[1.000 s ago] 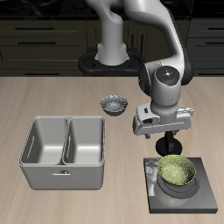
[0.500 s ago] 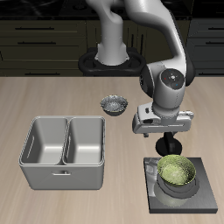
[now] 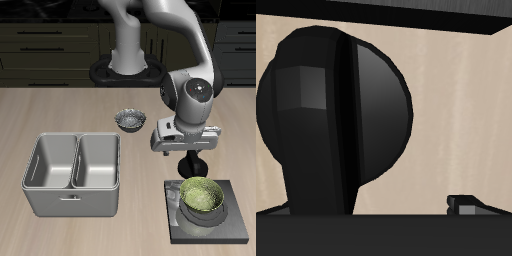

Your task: Place the green bowl on the flat stove and turn on the flat stove

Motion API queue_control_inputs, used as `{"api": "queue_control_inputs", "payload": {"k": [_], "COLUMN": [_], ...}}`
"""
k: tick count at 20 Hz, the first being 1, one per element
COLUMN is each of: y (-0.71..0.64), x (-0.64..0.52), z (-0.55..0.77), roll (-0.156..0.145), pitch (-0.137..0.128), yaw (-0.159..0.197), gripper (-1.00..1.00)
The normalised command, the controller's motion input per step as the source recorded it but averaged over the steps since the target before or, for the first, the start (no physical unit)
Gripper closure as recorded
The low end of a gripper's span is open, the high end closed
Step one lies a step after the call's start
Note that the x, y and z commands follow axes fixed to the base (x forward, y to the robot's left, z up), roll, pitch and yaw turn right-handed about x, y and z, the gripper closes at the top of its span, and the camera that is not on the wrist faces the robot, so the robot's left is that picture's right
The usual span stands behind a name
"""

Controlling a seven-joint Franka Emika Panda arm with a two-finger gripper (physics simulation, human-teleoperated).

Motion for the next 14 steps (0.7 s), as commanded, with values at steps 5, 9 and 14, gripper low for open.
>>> {"api": "queue_control_inputs", "payload": {"k": [5, 9, 14], "y": [-0.09, -0.01, 0.07], "x": [0.0, 0.0, 0.02], "z": [0.08, -0.05, 0.01], "roll": [0.0, 0.015, 0.018], "pitch": [-0.001, 0.02, -0.004], "yaw": [-0.022, -0.008, 0.004], "gripper": [1.0, 1.0, 1.0]}}
